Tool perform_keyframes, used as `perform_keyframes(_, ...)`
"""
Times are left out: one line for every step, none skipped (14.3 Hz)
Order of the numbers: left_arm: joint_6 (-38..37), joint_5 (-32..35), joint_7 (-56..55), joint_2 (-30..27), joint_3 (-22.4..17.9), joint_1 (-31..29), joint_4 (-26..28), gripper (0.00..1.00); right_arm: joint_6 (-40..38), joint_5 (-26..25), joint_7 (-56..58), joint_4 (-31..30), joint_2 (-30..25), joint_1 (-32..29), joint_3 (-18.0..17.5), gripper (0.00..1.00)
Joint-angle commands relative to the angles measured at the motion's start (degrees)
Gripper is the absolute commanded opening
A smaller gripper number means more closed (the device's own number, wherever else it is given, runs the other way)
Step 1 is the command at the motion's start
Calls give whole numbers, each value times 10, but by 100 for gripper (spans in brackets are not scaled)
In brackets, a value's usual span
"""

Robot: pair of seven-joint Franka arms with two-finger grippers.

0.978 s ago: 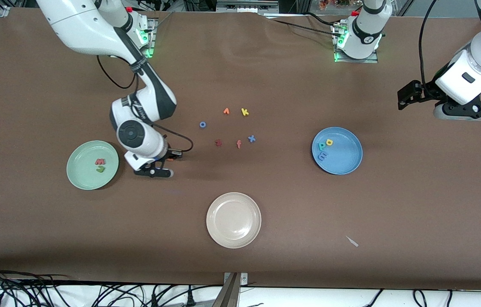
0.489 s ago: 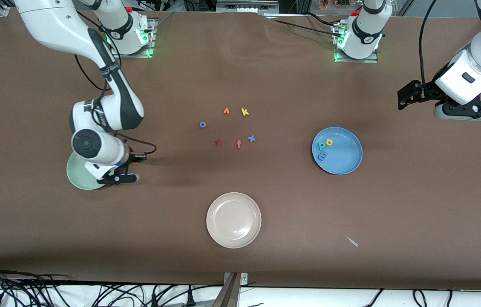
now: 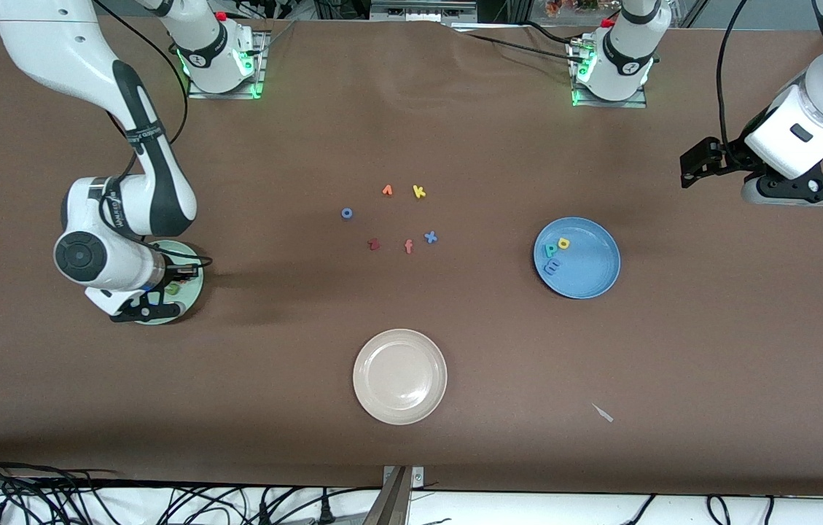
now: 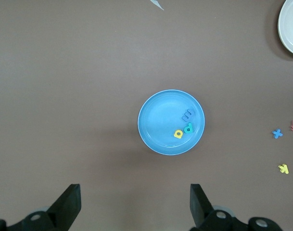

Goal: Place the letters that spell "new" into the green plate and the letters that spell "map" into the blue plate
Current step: 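Carry orange O to the green plate with the right gripper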

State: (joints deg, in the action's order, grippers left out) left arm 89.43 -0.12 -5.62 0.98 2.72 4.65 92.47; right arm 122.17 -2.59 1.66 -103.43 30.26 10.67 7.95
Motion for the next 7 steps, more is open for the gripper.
perform_keyframes(-13,-3,-3,-5,1,0,-6,100,-6,7,24,-5,-3,-17,-3,27)
perform_keyframes(-13,-3,-3,-5,1,0,-6,100,-7,7,24,-5,-2,-21,-3,30)
perform_keyframes(-13,-3,-4,-5,1,0,-6,100,-7,7,23,-5,-2,-21,-3,38)
perform_keyframes(-13,-3,-4,-5,1,1,-6,100,-8,17,19,-4,-2,-21,-3,62)
perform_keyframes(-13,-3,-2,-6,1,-2,-5,100,-15,40,19,-3,-4,-21,-3,87)
perform_keyframes(-13,-3,3,-5,0,-4,-5,100,-25,57,19,4,-5,-21,-3,100)
perform_keyframes(-13,-3,3,-5,1,-5,-5,100,-41,60,19,16,-5,-20,-3,100)
